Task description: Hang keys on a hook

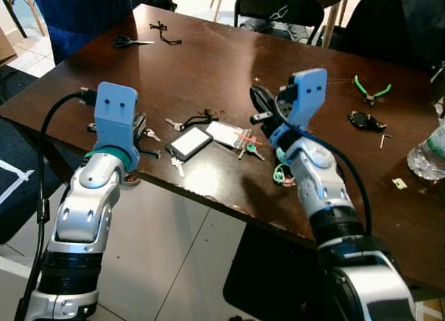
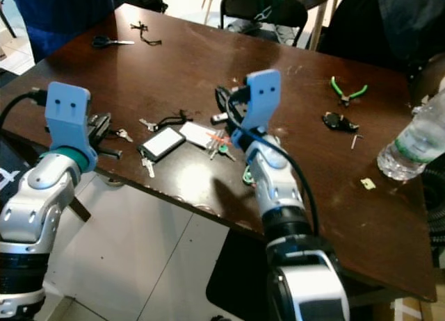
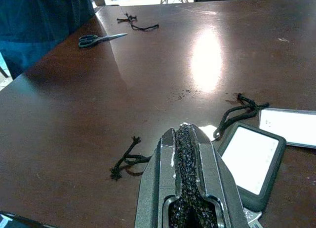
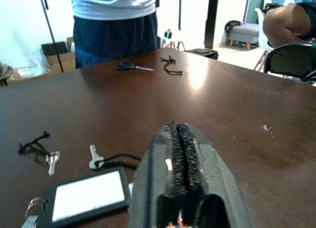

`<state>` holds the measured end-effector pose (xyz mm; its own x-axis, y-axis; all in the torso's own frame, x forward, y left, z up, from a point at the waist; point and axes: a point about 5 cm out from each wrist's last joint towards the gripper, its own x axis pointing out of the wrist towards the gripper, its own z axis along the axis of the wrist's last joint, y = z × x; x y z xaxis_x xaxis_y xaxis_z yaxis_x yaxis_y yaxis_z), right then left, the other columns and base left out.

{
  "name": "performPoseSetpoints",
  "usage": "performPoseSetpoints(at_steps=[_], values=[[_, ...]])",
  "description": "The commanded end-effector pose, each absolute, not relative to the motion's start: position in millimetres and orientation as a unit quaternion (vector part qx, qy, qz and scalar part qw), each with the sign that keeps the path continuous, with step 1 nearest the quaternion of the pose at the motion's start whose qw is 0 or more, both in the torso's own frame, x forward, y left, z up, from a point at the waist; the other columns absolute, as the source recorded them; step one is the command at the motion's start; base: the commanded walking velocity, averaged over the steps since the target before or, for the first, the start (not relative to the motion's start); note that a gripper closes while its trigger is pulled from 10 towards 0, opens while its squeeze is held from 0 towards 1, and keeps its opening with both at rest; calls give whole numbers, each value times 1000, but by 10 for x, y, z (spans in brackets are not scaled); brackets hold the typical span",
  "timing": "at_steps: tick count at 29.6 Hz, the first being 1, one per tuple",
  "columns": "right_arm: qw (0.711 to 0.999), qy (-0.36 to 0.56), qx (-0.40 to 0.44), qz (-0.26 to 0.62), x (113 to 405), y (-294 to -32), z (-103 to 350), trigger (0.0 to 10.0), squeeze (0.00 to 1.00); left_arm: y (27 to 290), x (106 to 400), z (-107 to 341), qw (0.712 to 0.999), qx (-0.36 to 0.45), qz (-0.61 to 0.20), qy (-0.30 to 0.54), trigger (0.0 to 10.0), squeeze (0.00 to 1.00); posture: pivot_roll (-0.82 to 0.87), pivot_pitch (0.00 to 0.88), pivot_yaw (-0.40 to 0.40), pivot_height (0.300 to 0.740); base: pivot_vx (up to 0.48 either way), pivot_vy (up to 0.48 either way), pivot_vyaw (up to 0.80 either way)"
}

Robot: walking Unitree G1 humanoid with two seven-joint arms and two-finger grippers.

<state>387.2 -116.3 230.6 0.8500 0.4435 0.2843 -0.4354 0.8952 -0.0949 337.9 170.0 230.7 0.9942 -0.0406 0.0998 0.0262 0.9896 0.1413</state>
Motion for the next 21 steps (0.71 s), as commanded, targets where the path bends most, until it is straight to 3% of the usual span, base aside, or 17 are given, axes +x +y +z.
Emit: performPoseSetpoints(at_steps=[1,2,8,14,15,17,18,21], values=[[968,-83,-57,231,3899,-1175,2035,10000,565,1687,3367,2281,996,75,-21,-45,10000,0,-16,70,77,740,0,0,0],[972,-26,-82,219,3949,-1211,1853,10000,1000,1681,3365,2263,996,76,-22,-43,10000,0,-11,79,69,740,0,0,0],[974,30,-94,203,3990,-1234,1707,10000,1000,1677,3353,2237,996,75,-18,-38,10000,0,8,91,56,740,0,0,0],[967,56,-104,227,4008,-965,1697,10000,1000,1744,3298,2200,997,75,0,-29,10000,0,42,122,28,740,0,0,0],[967,54,-109,223,4012,-945,1709,10000,663,1759,3288,2199,997,74,4,-27,10000,0,47,125,24,740,0,0,0],[967,54,-109,223,4012,-945,1709,10000,663,1759,3288,2199,997,74,4,-27,10000,0,47,125,24,740,0,0,0],[968,53,-112,220,4016,-932,1719,10000,0,1769,3279,2196,997,74,6,-26,10000,0,49,130,21,740,0,0,0],[971,49,-107,208,4029,-927,1751,10000,0,1777,3265,2196,997,74,9,-25,10000,0,53,134,19,740,0,0,0]])
